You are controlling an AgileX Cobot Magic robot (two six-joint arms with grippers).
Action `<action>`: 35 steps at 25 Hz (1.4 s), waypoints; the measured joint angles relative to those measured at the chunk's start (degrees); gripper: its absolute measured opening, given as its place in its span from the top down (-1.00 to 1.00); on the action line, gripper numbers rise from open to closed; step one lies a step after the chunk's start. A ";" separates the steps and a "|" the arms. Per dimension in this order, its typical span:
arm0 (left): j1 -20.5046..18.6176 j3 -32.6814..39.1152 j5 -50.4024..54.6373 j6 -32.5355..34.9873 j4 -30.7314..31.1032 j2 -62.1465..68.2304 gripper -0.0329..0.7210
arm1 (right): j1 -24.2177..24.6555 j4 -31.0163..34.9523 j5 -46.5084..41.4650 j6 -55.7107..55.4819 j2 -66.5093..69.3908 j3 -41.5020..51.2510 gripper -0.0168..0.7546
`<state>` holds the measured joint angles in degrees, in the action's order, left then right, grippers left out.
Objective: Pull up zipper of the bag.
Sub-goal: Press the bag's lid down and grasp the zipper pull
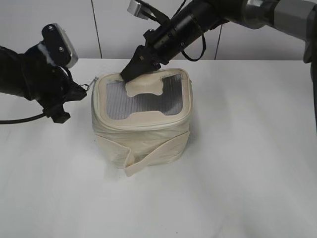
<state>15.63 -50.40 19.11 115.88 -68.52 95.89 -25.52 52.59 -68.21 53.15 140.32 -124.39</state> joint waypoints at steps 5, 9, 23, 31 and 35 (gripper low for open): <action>0.00 2.89 -0.05 -1.53 -0.19 -2.78 0.89 | 0.00 0.00 0.39 -2.12 0.00 0.00 0.84; 0.00 4.56 -0.05 -2.21 -0.20 -5.04 0.89 | 0.00 0.05 0.41 -3.15 0.00 0.00 0.84; 2.55 13.92 1.85 -7.31 1.02 -13.59 0.89 | 0.00 0.82 1.27 -6.51 0.04 0.00 0.84; 6.04 14.30 5.81 -20.81 12.56 -15.73 0.88 | 0.00 0.36 2.89 -13.69 0.06 0.00 0.84; 6.16 14.30 9.00 -26.59 17.93 -17.00 0.88 | -0.12 -0.34 3.85 -17.73 0.06 0.00 0.84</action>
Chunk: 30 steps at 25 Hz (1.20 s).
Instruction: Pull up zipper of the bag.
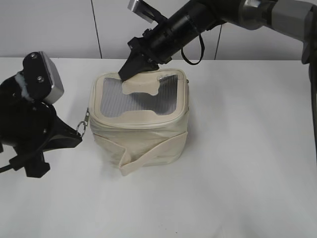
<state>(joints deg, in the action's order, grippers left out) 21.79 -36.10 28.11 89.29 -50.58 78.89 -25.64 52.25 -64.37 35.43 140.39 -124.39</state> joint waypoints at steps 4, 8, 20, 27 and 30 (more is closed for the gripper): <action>0.00 0.00 3.58 -3.25 2.79 -1.11 0.88 | -0.17 -1.26 1.58 -4.05 0.00 0.00 0.84; 0.00 0.00 5.13 -4.26 3.31 -1.81 0.88 | -0.28 -1.66 3.08 -6.39 0.00 0.00 0.84; 18.92 -0.27 -9.50 -4.54 -5.94 2.09 0.88 | -0.28 -1.79 3.23 -6.17 0.00 0.00 0.84; 27.25 -2.93 -7.24 -5.88 -10.53 6.22 0.90 | -0.16 -2.03 5.76 -6.17 0.00 0.00 0.84; 25.24 -2.93 -7.33 -11.00 -10.65 6.03 0.83 | 0.29 -1.98 5.66 -6.06 -0.07 0.00 0.60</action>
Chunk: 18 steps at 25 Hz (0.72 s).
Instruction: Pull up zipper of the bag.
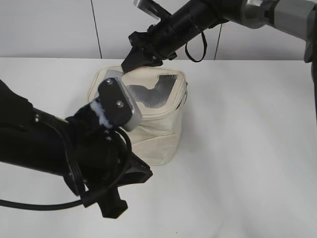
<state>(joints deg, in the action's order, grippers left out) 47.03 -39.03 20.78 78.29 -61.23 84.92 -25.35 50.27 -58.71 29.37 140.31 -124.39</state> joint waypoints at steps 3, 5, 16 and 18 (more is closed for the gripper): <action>-3.64 0.00 1.26 -1.67 0.29 -2.30 0.53 | 2.09 -0.44 -0.97 0.87 -1.29 0.00 0.08; -7.17 0.00 1.75 -2.65 0.29 -5.22 0.29 | 4.30 -1.92 -2.75 1.36 -2.95 0.00 -0.11; -32.82 -20.08 22.52 -3.38 0.25 -0.37 0.03 | 15.65 -3.71 -7.59 1.77 -12.88 8.89 0.07; -32.81 -27.89 27.27 -3.38 0.99 6.72 0.03 | 16.75 -3.49 -4.54 4.33 -17.31 18.13 0.11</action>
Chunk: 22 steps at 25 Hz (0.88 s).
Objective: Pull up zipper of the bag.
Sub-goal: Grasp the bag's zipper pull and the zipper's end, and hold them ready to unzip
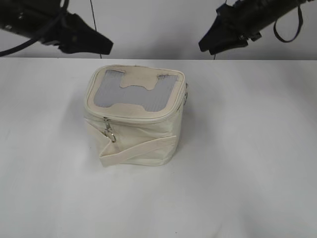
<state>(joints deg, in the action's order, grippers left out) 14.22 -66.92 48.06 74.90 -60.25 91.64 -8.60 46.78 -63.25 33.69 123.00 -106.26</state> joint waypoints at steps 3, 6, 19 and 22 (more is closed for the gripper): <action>1.15 -12.40 6.42 -0.27 1.57 9.64 0.03 | 0.76 2.65 10.31 7.01 -8.80 18.11 0.12; 2.69 -24.94 12.37 -1.99 3.83 18.16 0.01 | 0.78 14.21 23.03 21.95 -18.19 37.29 0.13; 7.96 -47.54 21.36 -10.14 13.87 36.09 -0.23 | 0.68 52.91 27.35 66.98 -25.46 63.93 -0.09; 8.00 -47.66 21.41 -10.19 14.73 36.93 -0.23 | 0.68 53.36 27.16 67.60 -25.46 63.93 -0.10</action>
<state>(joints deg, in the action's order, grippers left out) 22.22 -114.58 69.47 64.71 -45.52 128.58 -7.92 100.15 -36.09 101.29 97.54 -42.33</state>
